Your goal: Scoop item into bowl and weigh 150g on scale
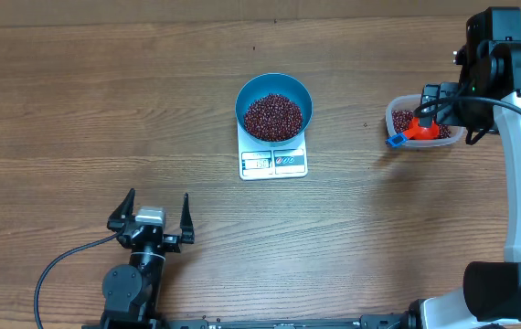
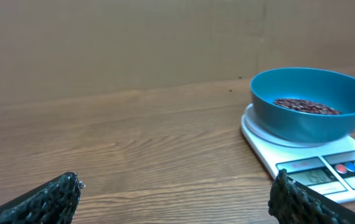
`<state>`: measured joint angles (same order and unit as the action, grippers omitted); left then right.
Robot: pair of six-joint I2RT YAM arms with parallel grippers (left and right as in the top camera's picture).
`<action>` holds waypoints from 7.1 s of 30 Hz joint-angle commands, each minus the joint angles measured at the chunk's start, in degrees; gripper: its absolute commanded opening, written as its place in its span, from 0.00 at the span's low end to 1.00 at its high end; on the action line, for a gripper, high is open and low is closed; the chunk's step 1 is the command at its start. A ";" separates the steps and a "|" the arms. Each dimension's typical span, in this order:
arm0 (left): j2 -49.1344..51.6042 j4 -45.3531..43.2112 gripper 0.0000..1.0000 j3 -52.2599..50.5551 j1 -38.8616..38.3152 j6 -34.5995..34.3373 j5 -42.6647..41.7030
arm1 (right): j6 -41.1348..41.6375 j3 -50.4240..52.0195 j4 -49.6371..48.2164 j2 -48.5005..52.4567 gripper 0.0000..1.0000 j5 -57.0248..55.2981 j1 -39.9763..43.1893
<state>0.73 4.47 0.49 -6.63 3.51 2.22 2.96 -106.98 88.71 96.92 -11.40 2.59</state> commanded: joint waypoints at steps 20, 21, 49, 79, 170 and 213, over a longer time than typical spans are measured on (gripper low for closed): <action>-0.57 -0.17 0.99 -0.22 6.71 -1.79 0.09 | 0.20 -1.03 -0.11 -0.70 1.00 -0.55 0.15; -0.57 -0.20 1.00 -0.22 6.71 -1.79 0.09 | 0.20 -1.03 -0.11 -0.70 1.00 -0.55 0.15; -0.48 -0.17 1.00 -0.22 6.71 -1.79 0.09 | 0.20 -1.03 -0.11 -0.70 1.00 -0.55 0.15; -0.48 -0.17 1.00 -0.22 6.71 -1.79 0.09 | 0.24 2.40 -27.87 -7.58 1.00 18.12 -1.70; -0.48 -0.17 1.00 -0.22 6.69 -1.79 0.09 | -7.78 106.53 -84.02 -96.80 1.00 13.64 -5.09; -0.48 -0.17 1.00 -0.22 6.69 -1.79 0.09 | -9.38 106.53 -83.84 -96.80 1.00 11.52 0.85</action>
<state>0.75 4.38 0.49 -0.27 2.50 2.17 -7.05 -1.06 5.17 0.64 0.60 2.15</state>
